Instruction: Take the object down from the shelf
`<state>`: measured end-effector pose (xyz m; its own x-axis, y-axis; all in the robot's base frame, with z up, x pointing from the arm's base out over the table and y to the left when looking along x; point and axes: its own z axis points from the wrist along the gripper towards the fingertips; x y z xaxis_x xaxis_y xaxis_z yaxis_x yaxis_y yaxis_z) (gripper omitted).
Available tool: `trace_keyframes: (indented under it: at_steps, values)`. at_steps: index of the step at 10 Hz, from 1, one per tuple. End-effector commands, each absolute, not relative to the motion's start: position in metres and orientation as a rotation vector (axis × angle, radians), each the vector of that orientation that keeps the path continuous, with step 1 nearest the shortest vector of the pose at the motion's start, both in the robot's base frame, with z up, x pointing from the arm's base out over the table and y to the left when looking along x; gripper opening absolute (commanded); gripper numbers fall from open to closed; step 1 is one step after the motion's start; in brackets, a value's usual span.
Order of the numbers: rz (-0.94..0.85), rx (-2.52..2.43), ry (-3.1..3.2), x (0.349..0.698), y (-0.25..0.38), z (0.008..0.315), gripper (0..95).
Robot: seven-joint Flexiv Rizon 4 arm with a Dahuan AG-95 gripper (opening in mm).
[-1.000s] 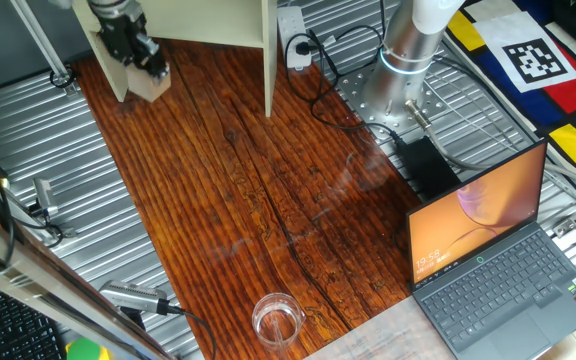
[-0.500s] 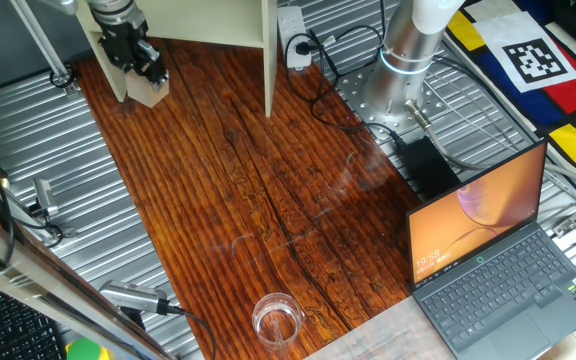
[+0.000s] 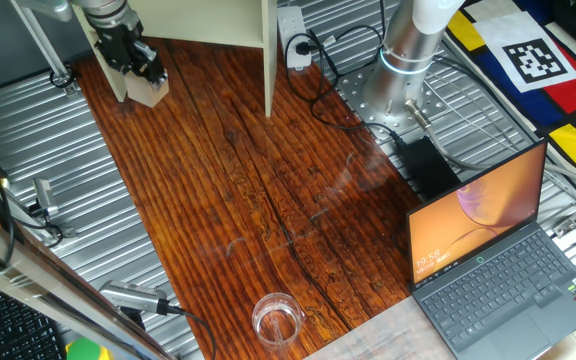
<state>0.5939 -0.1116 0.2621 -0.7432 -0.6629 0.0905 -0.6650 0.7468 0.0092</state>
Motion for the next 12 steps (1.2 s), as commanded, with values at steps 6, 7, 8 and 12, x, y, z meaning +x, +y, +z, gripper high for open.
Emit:
trace_keyframes:
  at_steps: [6,7,8,12]
  values:
    - [-0.021,1.163,-2.832,0.594,-0.112,0.262,0.0]
    - [-0.007,1.127,-2.827,0.594,-0.112,0.262,0.0]
    - [0.003,1.097,-2.826,0.594,-0.112,0.262,0.0]
    - [0.023,0.992,-2.902,0.587,-0.063,0.222,0.0]
